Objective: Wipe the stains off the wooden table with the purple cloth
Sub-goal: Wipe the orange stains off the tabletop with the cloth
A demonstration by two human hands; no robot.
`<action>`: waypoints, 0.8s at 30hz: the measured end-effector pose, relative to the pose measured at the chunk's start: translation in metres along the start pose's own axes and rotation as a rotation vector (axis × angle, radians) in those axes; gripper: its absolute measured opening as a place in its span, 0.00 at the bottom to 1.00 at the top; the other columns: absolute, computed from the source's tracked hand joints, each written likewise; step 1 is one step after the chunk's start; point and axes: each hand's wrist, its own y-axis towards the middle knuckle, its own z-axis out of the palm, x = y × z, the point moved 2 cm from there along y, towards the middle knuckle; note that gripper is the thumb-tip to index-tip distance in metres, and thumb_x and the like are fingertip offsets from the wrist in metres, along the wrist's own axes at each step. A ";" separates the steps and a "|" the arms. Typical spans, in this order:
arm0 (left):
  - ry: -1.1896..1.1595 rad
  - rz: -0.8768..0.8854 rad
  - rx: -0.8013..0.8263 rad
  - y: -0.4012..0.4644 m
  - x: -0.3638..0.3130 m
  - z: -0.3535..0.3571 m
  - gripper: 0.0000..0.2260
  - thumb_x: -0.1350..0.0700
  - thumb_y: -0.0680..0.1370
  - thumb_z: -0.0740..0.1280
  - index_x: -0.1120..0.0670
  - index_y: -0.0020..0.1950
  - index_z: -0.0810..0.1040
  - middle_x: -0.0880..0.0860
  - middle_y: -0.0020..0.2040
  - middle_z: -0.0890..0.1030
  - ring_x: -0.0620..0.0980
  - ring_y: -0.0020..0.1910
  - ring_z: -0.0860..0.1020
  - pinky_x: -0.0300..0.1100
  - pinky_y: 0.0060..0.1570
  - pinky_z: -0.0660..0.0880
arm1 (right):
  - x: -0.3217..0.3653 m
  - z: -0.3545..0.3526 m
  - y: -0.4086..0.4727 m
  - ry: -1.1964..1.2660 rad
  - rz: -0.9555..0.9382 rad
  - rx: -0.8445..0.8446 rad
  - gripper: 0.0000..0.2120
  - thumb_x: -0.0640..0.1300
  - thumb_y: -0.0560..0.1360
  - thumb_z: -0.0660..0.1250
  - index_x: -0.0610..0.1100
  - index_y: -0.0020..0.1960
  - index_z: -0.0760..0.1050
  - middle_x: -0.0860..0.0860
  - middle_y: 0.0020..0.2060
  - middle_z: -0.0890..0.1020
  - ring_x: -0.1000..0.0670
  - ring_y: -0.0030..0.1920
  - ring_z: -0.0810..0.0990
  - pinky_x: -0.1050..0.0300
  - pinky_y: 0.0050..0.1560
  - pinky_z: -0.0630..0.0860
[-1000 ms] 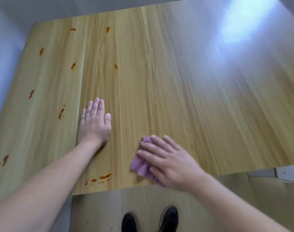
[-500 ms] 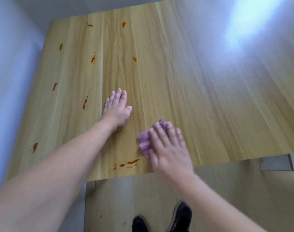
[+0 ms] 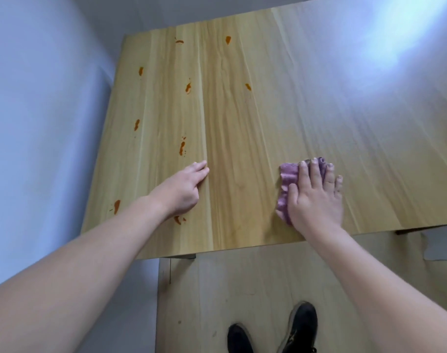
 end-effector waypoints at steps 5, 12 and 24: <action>-0.072 -0.015 -0.011 0.003 0.004 -0.001 0.30 0.70 0.74 0.53 0.54 0.76 0.61 0.46 0.78 0.55 0.43 0.76 0.52 0.37 0.74 0.47 | 0.119 0.035 -0.093 0.073 -0.383 -0.051 0.28 0.54 0.81 0.46 0.43 0.77 0.56 0.44 0.77 0.55 0.40 0.77 0.45 0.42 0.74 0.44; -0.095 -0.014 -0.003 0.004 0.012 -0.007 0.31 0.70 0.72 0.53 0.52 0.74 0.66 0.43 0.77 0.58 0.42 0.76 0.54 0.36 0.72 0.48 | 0.070 0.018 -0.060 0.020 -0.498 0.031 0.28 0.58 0.80 0.41 0.53 0.78 0.50 0.53 0.78 0.49 0.47 0.77 0.42 0.46 0.75 0.40; -0.272 -0.246 -0.175 -0.017 0.060 -0.030 0.27 0.71 0.73 0.51 0.57 0.69 0.73 0.52 0.72 0.70 0.49 0.72 0.65 0.37 0.70 0.58 | 0.129 0.026 -0.046 0.070 -0.198 -0.052 0.28 0.55 0.81 0.40 0.47 0.79 0.41 0.47 0.78 0.40 0.42 0.76 0.33 0.45 0.74 0.32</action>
